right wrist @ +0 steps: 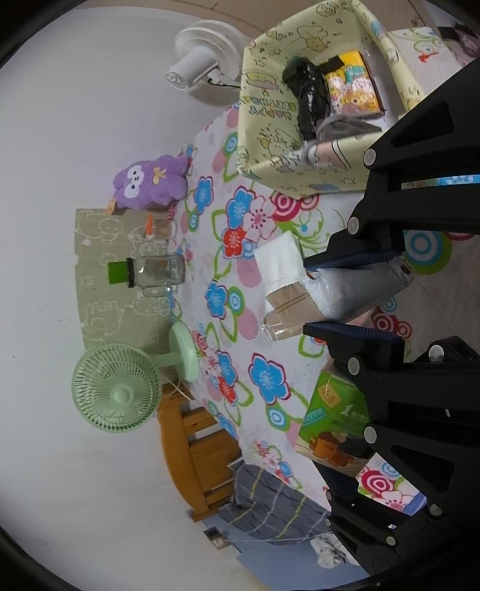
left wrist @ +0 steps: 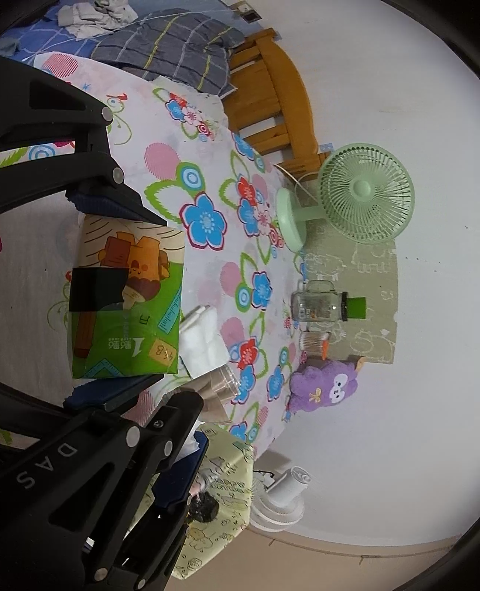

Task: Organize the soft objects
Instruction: 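Carry the green snack bag with the left tool while the right tool carries the rolled cloth over the box, then open the left tool dropping the green bag into the box while the right tool releases the rolled cloth there, then withdraw both tools from the box toward the pink strip on the table, then lower the right tool over the pink strip and close on it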

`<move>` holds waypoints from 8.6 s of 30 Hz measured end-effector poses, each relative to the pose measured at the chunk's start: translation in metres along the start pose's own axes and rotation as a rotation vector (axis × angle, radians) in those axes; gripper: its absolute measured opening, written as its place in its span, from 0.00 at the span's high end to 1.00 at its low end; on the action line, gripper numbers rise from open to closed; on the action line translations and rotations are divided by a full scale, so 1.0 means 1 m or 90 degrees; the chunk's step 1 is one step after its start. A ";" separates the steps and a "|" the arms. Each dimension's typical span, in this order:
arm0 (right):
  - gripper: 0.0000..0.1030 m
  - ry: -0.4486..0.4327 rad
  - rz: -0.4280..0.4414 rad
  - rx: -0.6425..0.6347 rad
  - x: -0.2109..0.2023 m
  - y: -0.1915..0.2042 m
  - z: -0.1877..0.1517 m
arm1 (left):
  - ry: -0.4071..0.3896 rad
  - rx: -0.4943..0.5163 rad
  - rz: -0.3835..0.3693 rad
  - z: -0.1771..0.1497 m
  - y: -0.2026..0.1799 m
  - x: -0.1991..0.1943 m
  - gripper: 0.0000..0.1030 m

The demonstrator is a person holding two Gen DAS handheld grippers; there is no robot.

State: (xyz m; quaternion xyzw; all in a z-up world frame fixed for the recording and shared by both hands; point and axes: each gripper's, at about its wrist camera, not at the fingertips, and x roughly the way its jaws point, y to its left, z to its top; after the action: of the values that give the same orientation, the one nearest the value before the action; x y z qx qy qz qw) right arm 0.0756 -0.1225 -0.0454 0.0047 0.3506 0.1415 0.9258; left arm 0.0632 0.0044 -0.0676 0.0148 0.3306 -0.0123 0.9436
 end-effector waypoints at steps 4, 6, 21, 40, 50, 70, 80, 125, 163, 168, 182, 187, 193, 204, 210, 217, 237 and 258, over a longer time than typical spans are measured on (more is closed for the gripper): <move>0.70 -0.012 -0.003 0.000 -0.011 -0.002 0.004 | -0.011 0.004 -0.003 0.005 -0.004 -0.008 0.29; 0.70 -0.019 -0.004 0.001 -0.016 -0.003 0.007 | -0.017 0.005 -0.004 0.008 -0.007 -0.012 0.29; 0.70 -0.057 -0.018 0.003 -0.048 -0.015 0.023 | -0.053 0.015 -0.013 0.027 -0.025 -0.035 0.29; 0.70 -0.086 -0.044 0.011 -0.070 -0.047 0.036 | -0.075 0.030 -0.039 0.042 -0.060 -0.042 0.29; 0.70 -0.092 -0.062 0.018 -0.074 -0.075 0.040 | -0.080 0.041 -0.055 0.050 -0.087 -0.036 0.29; 0.70 -0.106 -0.095 0.051 -0.077 -0.129 0.040 | -0.082 0.082 -0.098 0.061 -0.139 -0.020 0.29; 0.70 -0.100 -0.113 0.071 -0.074 -0.156 0.036 | -0.069 0.100 -0.124 0.062 -0.164 -0.009 0.29; 0.68 -0.034 -0.132 0.122 -0.018 -0.212 0.020 | 0.036 0.180 -0.168 0.055 -0.209 0.052 0.08; 0.16 -0.079 -0.160 0.107 -0.070 -0.164 0.023 | -0.025 0.160 -0.182 0.055 -0.174 -0.004 0.05; 0.16 -0.086 -0.161 0.096 -0.076 -0.151 0.024 | -0.032 0.150 -0.180 0.053 -0.160 -0.012 0.05; 0.16 -0.108 -0.130 0.071 -0.086 -0.104 0.024 | -0.051 0.119 -0.154 0.047 -0.117 -0.032 0.05; 0.16 -0.110 -0.115 0.061 -0.084 -0.087 0.023 | -0.058 0.104 -0.140 0.042 -0.101 -0.037 0.05; 0.16 -0.123 -0.094 0.042 -0.081 -0.069 0.020 | -0.060 0.093 -0.120 0.035 -0.084 -0.040 0.05; 0.16 -0.108 -0.056 0.029 -0.064 -0.046 0.013 | -0.044 0.072 -0.090 0.023 -0.056 -0.034 0.05; 0.17 -0.099 -0.036 0.012 -0.053 -0.033 0.009 | -0.033 0.068 -0.079 0.017 -0.043 -0.028 0.05; 0.17 -0.076 -0.016 0.002 -0.035 -0.020 0.005 | -0.017 0.070 -0.066 0.011 -0.029 -0.017 0.05; 0.20 -0.005 0.008 -0.021 0.021 0.001 -0.002 | 0.056 0.044 -0.051 -0.005 0.003 0.026 0.05; 0.52 0.085 0.003 -0.023 0.083 -0.002 -0.020 | 0.138 0.013 -0.043 -0.028 0.009 0.073 0.06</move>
State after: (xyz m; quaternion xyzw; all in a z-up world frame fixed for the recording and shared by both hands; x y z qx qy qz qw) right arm 0.1219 -0.1042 -0.1143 -0.0204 0.4093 0.1499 0.8998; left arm 0.1031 0.0139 -0.1344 0.0146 0.4306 -0.0456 0.9013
